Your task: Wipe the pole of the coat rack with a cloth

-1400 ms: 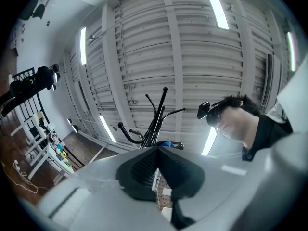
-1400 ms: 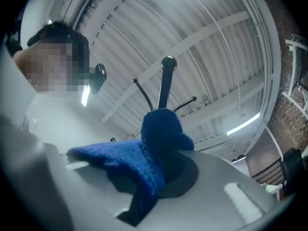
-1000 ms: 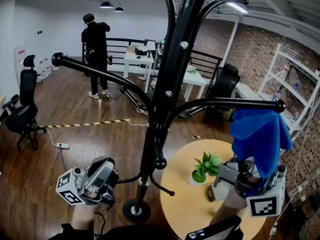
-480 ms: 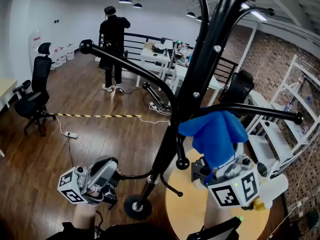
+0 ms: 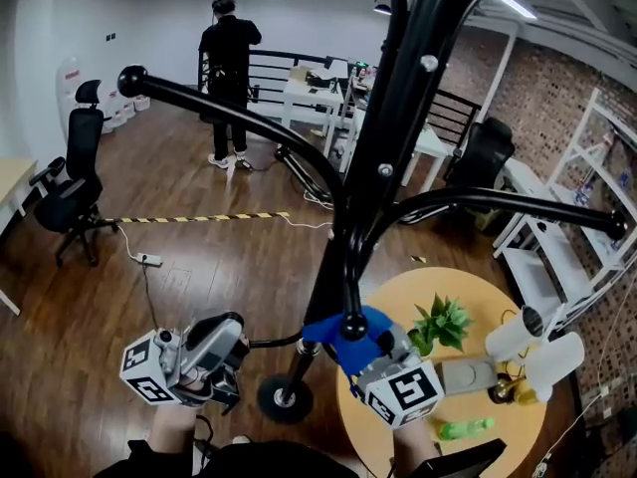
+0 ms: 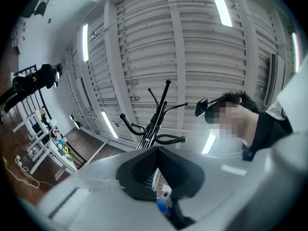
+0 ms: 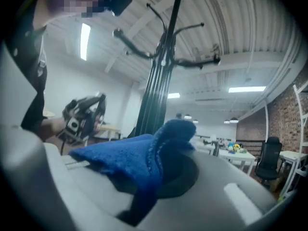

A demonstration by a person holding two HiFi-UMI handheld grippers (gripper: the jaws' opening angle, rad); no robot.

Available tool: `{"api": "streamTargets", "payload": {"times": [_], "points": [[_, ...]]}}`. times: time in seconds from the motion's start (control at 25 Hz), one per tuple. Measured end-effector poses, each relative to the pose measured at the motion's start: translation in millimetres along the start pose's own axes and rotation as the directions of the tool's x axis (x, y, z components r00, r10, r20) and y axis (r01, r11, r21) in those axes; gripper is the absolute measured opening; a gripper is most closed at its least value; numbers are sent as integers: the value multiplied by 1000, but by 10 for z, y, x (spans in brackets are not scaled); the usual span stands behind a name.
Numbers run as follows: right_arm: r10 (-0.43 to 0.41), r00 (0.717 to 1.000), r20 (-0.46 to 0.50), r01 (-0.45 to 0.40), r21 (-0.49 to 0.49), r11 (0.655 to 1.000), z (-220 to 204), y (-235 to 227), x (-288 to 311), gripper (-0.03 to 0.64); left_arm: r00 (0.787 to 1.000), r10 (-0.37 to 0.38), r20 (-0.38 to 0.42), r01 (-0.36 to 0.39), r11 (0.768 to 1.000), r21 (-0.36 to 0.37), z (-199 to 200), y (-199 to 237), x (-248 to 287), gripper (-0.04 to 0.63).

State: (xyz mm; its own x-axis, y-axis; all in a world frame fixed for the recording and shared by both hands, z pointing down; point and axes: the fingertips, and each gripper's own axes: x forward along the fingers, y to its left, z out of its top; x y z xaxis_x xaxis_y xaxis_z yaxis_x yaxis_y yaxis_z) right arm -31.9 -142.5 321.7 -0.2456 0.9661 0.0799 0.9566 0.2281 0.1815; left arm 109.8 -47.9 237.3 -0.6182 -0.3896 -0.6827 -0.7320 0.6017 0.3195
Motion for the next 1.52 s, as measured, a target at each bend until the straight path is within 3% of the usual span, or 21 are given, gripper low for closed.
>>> {"api": "streamTargets", "payload": {"times": [0.08,0.2,0.32,0.6,0.84,0.96,1.16,1.24,1.36,1.52], "points": [[69,972,-225,-76,-19,997,-577,233,36,20,1000,-9,-3,9,1000,-22,-25,14,25,0],[78,878,-473,-122,-62,991,-1091,414,15,20,1000,-23,-8,23,998,-51,-82,52,107,0],[40,857,-513,-67,-34,997,-1121,292,-221,20,998,-52,-20,50,995,-81,-182,75,235,0],[104,881,-462,-48,132,990,-1008,172,-680,20,995,-93,-42,87,989,-122,-341,122,397,0],[176,914,-367,-118,175,978,-1136,210,-224,20,997,-68,-33,64,994,-92,-241,119,298,0],[182,946,-269,-126,212,969,-1040,239,-7,20,999,-43,-24,42,997,-62,-148,100,188,0],[138,987,-80,-122,188,975,-386,137,43,20,1000,-3,-13,3,1000,-1,-15,72,62,0],[119,992,47,-126,190,974,62,59,-15,20,1000,5,-8,-5,1000,13,18,50,33,0],[49,965,258,-95,170,981,839,-114,-104,20,1000,6,2,-6,1000,29,88,5,1,0],[-7,866,499,-54,106,993,1769,-283,-226,20,1000,0,21,0,999,45,161,-50,-15,0]]}}
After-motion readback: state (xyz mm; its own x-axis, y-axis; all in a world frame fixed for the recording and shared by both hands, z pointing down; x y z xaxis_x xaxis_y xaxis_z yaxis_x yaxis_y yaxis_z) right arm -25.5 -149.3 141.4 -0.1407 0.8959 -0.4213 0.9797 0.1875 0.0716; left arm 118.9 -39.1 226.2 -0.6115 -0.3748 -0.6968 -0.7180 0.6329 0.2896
